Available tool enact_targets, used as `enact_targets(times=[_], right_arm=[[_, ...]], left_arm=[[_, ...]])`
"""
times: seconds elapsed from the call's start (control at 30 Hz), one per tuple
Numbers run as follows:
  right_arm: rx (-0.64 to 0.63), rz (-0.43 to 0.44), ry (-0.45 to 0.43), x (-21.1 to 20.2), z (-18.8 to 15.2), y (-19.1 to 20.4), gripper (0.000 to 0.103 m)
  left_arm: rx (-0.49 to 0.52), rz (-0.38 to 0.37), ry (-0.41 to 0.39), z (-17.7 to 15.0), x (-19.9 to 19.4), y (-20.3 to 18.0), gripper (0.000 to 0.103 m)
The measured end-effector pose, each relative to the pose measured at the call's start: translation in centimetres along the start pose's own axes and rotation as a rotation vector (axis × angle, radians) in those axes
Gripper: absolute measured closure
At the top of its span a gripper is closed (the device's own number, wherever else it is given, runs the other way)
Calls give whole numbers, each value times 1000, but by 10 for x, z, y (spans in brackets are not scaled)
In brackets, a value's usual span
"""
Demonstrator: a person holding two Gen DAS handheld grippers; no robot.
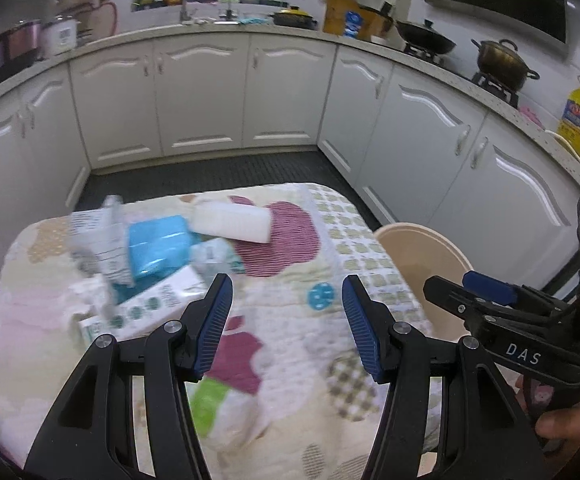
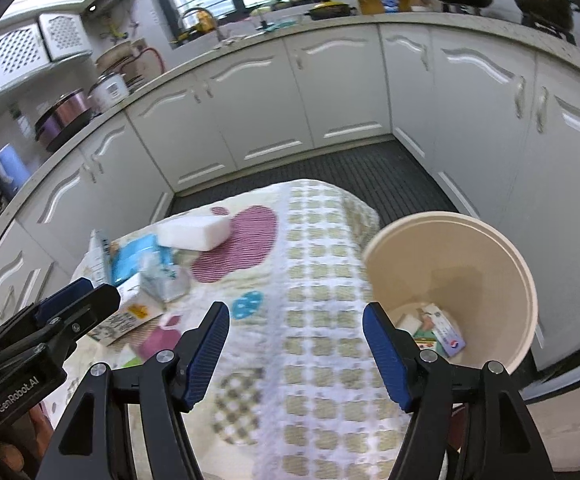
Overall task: Collect trash
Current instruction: 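Move both open tools back over the remaining table items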
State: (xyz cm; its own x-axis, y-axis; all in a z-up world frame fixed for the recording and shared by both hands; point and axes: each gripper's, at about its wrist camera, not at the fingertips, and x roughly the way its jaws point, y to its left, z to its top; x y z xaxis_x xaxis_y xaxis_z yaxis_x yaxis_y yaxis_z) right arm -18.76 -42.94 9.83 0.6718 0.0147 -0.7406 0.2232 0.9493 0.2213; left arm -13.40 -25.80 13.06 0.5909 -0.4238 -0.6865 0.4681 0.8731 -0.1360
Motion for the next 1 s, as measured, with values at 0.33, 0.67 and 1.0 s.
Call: enact_targets(times=[0.33,0.67,1.0], right_arm=[[-74,43,4,5,-3,45,35],[-144,80,30,12,-10,79,33],[-185,111,73,24,-18,91,33]], left_arm=[[-64,43,-27,-14,-25,46,47],[-106,38,-28,-31,-44,87,40],[-101,39,26,-60,-49,135,39]])
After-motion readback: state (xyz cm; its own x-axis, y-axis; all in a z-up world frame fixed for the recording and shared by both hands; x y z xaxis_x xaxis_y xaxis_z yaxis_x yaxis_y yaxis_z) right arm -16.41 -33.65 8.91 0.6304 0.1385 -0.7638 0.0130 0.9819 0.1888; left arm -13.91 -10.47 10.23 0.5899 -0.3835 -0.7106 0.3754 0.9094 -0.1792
